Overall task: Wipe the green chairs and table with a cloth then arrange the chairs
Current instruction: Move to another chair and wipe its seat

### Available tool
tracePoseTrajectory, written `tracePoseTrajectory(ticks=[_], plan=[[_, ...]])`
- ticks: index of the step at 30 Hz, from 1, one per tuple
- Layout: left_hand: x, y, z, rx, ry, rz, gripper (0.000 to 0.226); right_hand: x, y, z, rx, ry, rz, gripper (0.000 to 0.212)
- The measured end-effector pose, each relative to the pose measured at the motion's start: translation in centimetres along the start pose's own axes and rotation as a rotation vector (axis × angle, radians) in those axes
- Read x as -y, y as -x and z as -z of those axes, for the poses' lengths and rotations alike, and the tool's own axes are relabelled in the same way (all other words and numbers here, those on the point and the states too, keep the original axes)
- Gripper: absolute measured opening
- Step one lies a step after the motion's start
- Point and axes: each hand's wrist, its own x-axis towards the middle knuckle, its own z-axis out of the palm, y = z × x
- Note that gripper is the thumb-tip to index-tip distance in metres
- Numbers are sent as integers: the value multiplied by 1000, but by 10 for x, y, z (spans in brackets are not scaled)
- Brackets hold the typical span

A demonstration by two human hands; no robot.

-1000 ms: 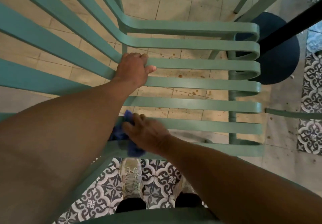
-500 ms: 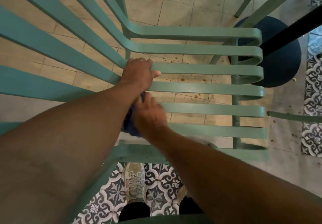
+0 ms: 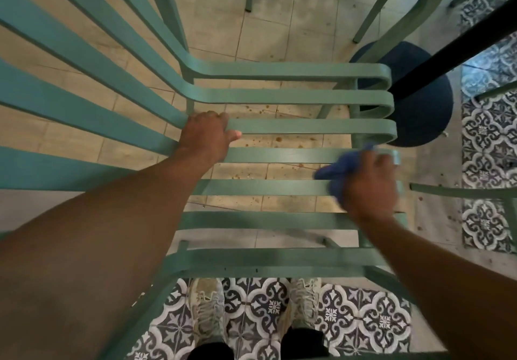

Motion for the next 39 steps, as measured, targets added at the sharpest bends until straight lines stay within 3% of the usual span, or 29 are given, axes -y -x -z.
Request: tracePoseTrajectory(ticks=[2,4,6,10,13,16,19,21,23,27,29,31,34,37,39], plan=[[1,-1,-1,-8,8,-7,52,78,28,-28,28,-114,277,13],[3,-4,-1,14,-2,-12,52,163,66,-64,45,-77,530,19],[5,-7,0,37,4,-1,53,214,87,-81,133,-120,533,20],[4,-7,-3,25,-12,4,51,171,60,-67,157,-145,614,37],[5,-5,-3,-3,11,10,52,87,28,-48,26,-107,485,48],[5,-2,-5,-43,15,-31,51,17,8,-23,-5,-81,138,38],[7,-1,-9,-74,22,-46,53,9,-9,-22,-86,-158,-305,30],[7,0,-12,-88,34,-43,54,34,-14,-27,-136,-172,-404,25],[6,0,-14,-111,25,-45,54,77,-16,-33,-121,-174,-285,26],[8,-4,-16,-109,-8,-39,30,186,-36,-41,70,-182,325,36],[12,-7,-17,-116,-10,-25,22,204,-53,-44,86,-211,423,34],[13,-8,-16,-115,9,-42,35,171,-67,-41,73,-210,364,32],[9,-9,-15,-47,3,-9,51,79,-88,-27,7,-138,100,31],[-7,-5,0,50,-91,46,52,27,-80,-2,129,-154,-71,30],[-32,10,17,132,49,31,67,21,-55,16,230,-338,-23,30]])
